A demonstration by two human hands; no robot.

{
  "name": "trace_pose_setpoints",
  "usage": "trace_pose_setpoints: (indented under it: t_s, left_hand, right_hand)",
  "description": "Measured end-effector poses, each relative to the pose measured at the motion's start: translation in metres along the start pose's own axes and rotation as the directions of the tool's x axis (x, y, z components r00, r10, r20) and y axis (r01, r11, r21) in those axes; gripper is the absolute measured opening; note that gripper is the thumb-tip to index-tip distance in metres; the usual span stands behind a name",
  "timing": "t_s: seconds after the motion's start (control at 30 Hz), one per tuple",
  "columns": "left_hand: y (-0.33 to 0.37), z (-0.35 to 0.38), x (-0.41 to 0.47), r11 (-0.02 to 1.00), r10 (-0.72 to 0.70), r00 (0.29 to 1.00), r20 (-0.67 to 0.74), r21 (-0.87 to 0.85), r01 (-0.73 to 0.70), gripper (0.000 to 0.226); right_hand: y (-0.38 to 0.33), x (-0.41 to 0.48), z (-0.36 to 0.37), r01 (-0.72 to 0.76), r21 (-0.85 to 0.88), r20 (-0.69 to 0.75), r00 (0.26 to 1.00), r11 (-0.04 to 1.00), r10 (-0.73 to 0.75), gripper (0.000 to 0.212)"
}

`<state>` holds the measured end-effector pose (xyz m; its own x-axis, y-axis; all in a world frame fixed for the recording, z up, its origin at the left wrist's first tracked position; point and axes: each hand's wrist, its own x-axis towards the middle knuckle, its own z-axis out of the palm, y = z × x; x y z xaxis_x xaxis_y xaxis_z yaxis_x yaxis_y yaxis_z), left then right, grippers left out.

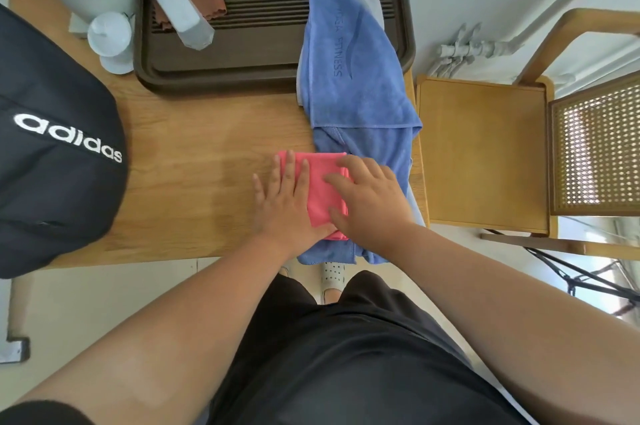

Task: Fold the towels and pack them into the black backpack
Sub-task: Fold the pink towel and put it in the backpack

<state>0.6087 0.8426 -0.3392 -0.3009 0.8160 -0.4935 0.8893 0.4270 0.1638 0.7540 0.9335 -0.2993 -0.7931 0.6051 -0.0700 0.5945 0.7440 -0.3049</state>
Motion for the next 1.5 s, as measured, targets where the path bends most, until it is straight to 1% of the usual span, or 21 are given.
trace_pose_setpoints:
  t_s: [0.07,0.17,0.23,0.3,0.37,0.4,0.47,0.53,0.63,0.73,0.87,1.0,1.07,1.13,1.17,1.23,1.27,1.3,1.4,1.47,1.5]
  left_hand:
    - [0.000,0.001,0.001,1.000,0.004,1.000,0.015,-0.008,-0.003,0.133]
    - [-0.004,0.000,0.002,0.999,0.037,0.999,0.037,0.022,-0.038,0.132]
    - [-0.009,-0.003,-0.001,0.997,0.074,0.997,0.014,0.029,-0.075,0.124]
    - [-0.017,-0.008,-0.007,0.995,0.084,0.989,-0.118,-0.036,-0.088,0.111]
    - [-0.025,-0.012,-0.013,0.978,-0.039,0.963,-0.266,-0.206,-0.018,0.099]
    - [-0.029,-0.013,-0.014,0.945,-0.155,0.949,-0.276,-0.321,0.061,0.093]
    - [-0.036,-0.014,-0.012,0.800,-0.378,0.914,-0.147,-0.548,0.243,0.078]
    - [-0.039,-0.016,-0.009,0.665,-0.462,0.886,0.038,-0.646,0.374,0.060]
    - [-0.037,-0.019,-0.008,0.666,-0.410,0.899,0.156,-0.622,0.412,0.041]
    - [-0.032,-0.021,-0.009,0.641,-0.412,0.894,0.176,-0.642,0.421,0.030]
    - [-0.026,-0.026,-0.019,0.454,-0.412,0.887,0.210,-0.796,0.400,0.018]
    - [-0.033,-0.035,-0.033,0.258,-0.425,0.865,0.266,-0.881,0.397,0.024]
    - [-0.043,-0.043,-0.040,0.175,-0.426,0.859,0.282,-0.906,0.384,0.025]
    - [-0.060,-0.053,-0.044,0.047,-0.441,0.843,0.309,-0.930,0.365,0.031]
    - [-0.071,-0.058,-0.046,-0.026,-0.442,0.838,0.321,-0.938,0.346,0.030]
    - [-0.093,-0.069,-0.046,-0.124,-0.430,0.842,0.327,-0.945,0.303,0.027]
    - [-0.103,-0.072,-0.045,-0.134,-0.429,0.844,0.321,-0.947,0.292,0.028]
    - [-0.113,-0.075,-0.042,-0.126,-0.434,0.845,0.312,-0.950,0.286,0.032]
    - [-0.137,-0.079,-0.026,-0.020,-0.465,0.845,0.265,-0.957,0.289,0.042]
    - [-0.147,-0.079,-0.014,0.124,-0.446,0.868,0.219,-0.945,0.302,0.036]
    - [-0.151,-0.078,-0.008,0.203,-0.424,0.886,0.187,-0.934,0.295,0.037]
  right_hand:
    - [-0.001,0.007,0.001,0.096,-0.163,0.131,0.989,0.982,-0.075,0.046]
    - [0.006,0.016,0.000,0.092,-0.254,0.377,0.926,0.963,0.011,0.061]
    - [0.009,0.021,-0.001,0.073,-0.242,0.404,0.914,0.967,0.032,0.067]
    - [0.010,0.026,-0.003,0.070,-0.233,0.417,0.908,0.970,0.034,0.071]
    - [0.009,0.031,-0.005,0.065,-0.231,0.423,0.905,0.971,0.040,0.073]
    - [0.009,0.033,-0.005,0.060,-0.225,0.413,0.910,0.973,0.039,0.073]
    - [0.008,0.037,-0.004,0.055,-0.186,0.363,0.932,0.981,0.017,0.067]
    - [0.005,0.042,-0.002,0.049,-0.096,0.266,0.964,0.994,-0.022,0.057]
    - [-0.006,0.058,-0.004,0.076,-0.009,0.210,0.975,0.997,-0.073,0.054]
    - [-0.015,0.078,-0.002,0.074,-0.030,0.323,0.945,0.997,-0.060,0.061]
    - [-0.021,0.091,0.005,0.052,-0.097,0.359,0.933,0.994,-0.014,0.043]
    - [-0.029,0.094,-0.003,0.012,-0.144,0.427,0.903,0.990,0.051,0.018]
    - [-0.035,0.096,-0.008,-0.074,-0.038,0.464,0.882,0.997,0.083,0.009]
    - [-0.044,0.099,-0.014,-0.220,0.207,0.481,0.872,0.953,0.097,0.020]
    - [-0.050,0.100,-0.017,-0.290,0.328,0.478,0.872,0.899,0.107,0.021]
    - [-0.061,0.103,-0.018,-0.415,0.511,0.487,0.861,0.753,0.144,0.007]
    - [-0.068,0.104,-0.016,-0.480,0.576,0.507,0.845,0.662,0.171,0.008]
    - [-0.076,0.104,-0.013,-0.545,0.625,0.538,0.819,0.560,0.197,0.020]
    - [-0.092,0.104,0.007,-0.650,0.685,0.576,0.760,0.330,0.302,0.038]
    - [-0.098,0.103,0.019,-0.681,0.666,0.583,0.730,0.304,0.357,0.035]
    - [-0.098,0.103,0.022,-0.686,0.625,0.567,0.727,0.371,0.388,0.031]
